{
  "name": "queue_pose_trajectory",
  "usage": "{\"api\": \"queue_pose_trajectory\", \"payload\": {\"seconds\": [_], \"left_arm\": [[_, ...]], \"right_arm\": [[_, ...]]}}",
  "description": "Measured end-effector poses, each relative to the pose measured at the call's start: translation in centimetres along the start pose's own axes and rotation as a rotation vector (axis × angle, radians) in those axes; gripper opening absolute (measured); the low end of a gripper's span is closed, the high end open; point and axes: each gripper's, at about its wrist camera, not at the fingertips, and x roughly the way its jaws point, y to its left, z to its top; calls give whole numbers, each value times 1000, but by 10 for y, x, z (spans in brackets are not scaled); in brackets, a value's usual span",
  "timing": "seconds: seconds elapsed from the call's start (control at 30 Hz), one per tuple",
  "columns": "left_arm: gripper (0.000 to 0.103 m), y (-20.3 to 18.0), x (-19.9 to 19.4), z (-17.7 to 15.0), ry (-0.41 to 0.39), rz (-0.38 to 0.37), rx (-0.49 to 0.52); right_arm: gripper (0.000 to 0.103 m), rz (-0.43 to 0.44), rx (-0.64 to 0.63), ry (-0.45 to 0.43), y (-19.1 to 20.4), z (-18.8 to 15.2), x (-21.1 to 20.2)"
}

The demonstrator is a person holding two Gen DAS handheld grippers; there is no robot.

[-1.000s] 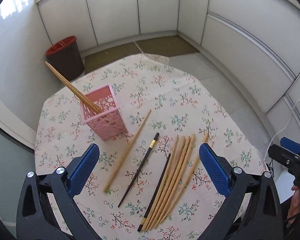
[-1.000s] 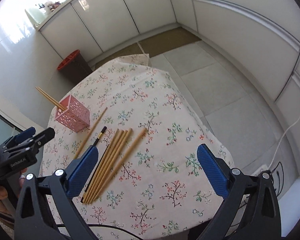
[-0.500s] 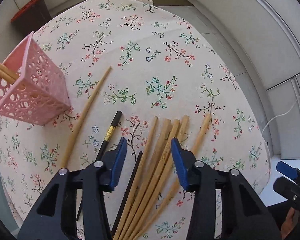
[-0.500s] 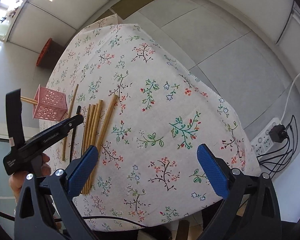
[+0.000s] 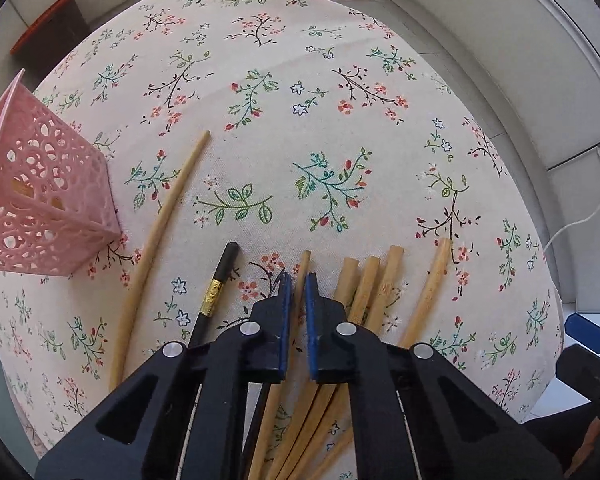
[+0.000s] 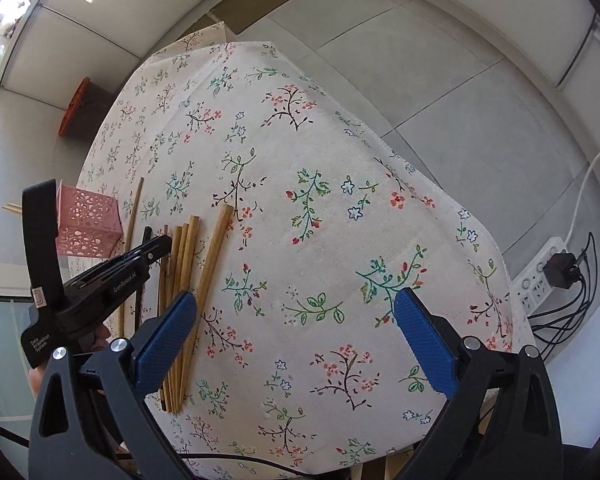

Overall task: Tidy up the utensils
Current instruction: 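Lift both chopsticks upright and carry them over the pink holder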

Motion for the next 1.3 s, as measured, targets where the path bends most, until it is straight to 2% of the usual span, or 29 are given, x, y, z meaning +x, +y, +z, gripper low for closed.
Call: {"api": "queue_pose_trajectory", "payload": {"seconds": [0.1, 0.2, 0.27, 0.5, 0.57, 0.6, 0.63, 0.7, 0.9, 1.17, 1.3], "left_arm": [[5, 5, -7, -4, -29, -15, -19], [4, 10, -33, -15, -70, -31, -14], [4, 15, -53, -24, -101, -41, -12], [4, 40, -108, -60, -207, -29, -40], [4, 43, -121, -66, -240, -26, -46], [4, 43, -127, -68, -254, -24, -49], [4, 41, -132, -70, -267, -24, -50], [4, 43, -140, -70, -282, -22, -49], [4, 47, -163, -80, -326, -33, -57], [4, 42, -208, -94, -439, -53, -55], [4, 39, -223, -103, -476, -53, -60]], "right_arm": [[94, -31, 7, 7, 10, 6, 14], [89, -42, 12, 20, 22, 10, 24], [81, -49, 8, 20, 32, 12, 31], [63, -88, -28, 29, 75, 18, 57], [48, -122, -42, 50, 84, 19, 69], [48, -150, -63, 15, 90, 20, 69], [31, -163, -86, 17, 96, 20, 72], [12, -201, -98, -5, 102, 21, 75], [8, -138, -74, -42, 92, 19, 59], [8, -13, -213, -233, 92, -14, -41], [8, 31, -260, -326, 90, -30, -77]]}}
